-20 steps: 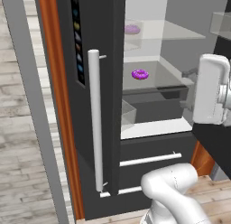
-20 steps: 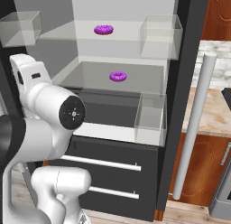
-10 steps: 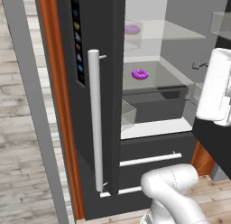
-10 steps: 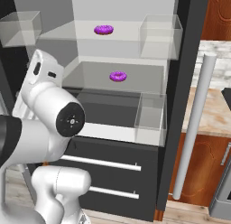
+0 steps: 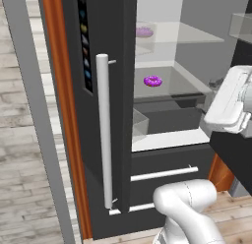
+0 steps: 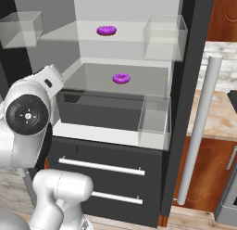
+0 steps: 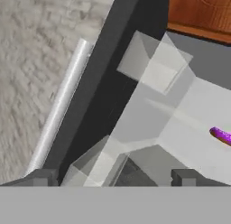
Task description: Take the donuts from the fridge and place them on the empty tray on the dining counter.
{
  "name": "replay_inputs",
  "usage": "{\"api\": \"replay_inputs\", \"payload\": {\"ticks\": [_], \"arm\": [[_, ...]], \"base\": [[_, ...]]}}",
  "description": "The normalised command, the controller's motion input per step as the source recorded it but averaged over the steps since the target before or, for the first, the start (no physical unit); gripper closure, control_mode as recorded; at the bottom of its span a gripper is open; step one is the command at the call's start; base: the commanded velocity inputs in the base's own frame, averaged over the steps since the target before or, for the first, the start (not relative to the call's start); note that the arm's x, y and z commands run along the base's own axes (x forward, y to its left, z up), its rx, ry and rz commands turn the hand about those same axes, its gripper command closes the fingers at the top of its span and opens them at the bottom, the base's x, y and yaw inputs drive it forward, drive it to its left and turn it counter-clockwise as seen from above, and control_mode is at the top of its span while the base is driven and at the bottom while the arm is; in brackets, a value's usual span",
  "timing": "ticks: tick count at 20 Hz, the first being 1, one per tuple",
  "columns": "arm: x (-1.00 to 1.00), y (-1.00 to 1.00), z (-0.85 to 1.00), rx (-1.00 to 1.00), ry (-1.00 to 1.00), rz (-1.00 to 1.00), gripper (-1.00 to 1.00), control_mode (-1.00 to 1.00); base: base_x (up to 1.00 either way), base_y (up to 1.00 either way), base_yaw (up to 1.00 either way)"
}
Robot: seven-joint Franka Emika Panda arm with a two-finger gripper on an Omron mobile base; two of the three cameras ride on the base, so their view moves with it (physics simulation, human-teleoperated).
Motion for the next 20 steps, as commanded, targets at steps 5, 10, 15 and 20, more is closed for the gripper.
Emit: {"api": "replay_inputs", "payload": {"ticks": [5,10,15,20], "arm": [[0.03,-0.59,-0.19,0.12,0.29,-0.31,-1.00,-1.00],[0.00,-0.18,-0.06,0.02,0.03,-0.22,-1.00,-1.00],[0.01,0.10,0.00,0.00,0.00,-0.15,-1.00,-1.00],[0.12,0.00,0.00,0.00,0.00,0.00,-1.00,-1.00]], "base": [[0.00,0.00,0.00],[0.00,0.00,0.00],[0.00,0.00,0.00],[0.00,0.00,0.00]]}}
